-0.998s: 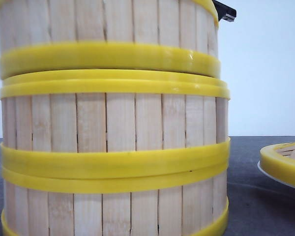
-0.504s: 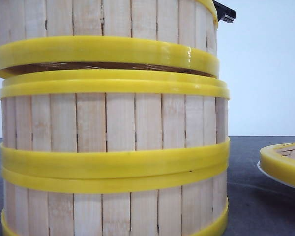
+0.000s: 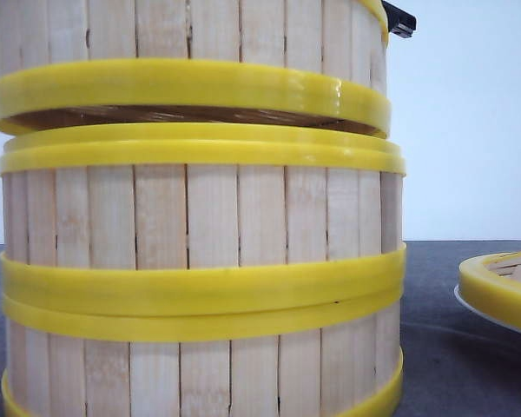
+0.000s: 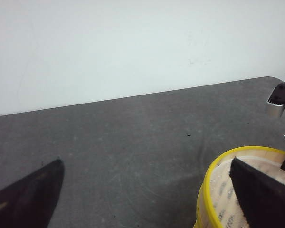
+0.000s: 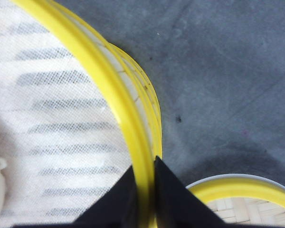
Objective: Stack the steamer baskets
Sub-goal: 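Lower the one-bun basket onto the stack, seating its rim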
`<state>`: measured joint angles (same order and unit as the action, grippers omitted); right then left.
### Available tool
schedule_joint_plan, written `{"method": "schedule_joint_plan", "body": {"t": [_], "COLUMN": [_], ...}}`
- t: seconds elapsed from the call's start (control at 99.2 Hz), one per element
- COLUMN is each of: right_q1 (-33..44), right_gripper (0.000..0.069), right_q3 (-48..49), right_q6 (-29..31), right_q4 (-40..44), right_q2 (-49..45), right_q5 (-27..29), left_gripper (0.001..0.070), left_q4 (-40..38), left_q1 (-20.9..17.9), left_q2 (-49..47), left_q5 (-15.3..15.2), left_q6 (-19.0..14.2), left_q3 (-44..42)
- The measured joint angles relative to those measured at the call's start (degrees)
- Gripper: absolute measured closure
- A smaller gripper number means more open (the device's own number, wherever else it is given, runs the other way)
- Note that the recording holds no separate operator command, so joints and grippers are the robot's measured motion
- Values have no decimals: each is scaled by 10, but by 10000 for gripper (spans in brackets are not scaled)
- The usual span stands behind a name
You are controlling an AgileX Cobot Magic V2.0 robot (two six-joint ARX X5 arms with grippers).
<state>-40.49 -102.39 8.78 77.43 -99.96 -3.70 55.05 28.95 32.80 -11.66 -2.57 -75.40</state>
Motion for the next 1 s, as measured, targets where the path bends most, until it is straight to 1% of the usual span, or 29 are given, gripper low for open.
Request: {"method": "schedule_joint_plan", "body": {"t": [0.363, 0.575, 0.998], "right_q1": [0, 2, 30], "right_gripper": [672, 672, 672], "right_q3": [42, 43, 46], "right_q6": [-5, -7, -9], "right_q4": [0, 0, 0], "right_q2": [12, 13, 13], "right_q5": [-2, -2, -4], "left_gripper": [17, 17, 17], "left_q4": [0, -1, -1], "left_q1": [0, 0, 0], "left_q2": [0, 0, 0], "left_q5": [0, 0, 0], "left_q6": [0, 0, 0], "left_q3": [0, 0, 0]}}
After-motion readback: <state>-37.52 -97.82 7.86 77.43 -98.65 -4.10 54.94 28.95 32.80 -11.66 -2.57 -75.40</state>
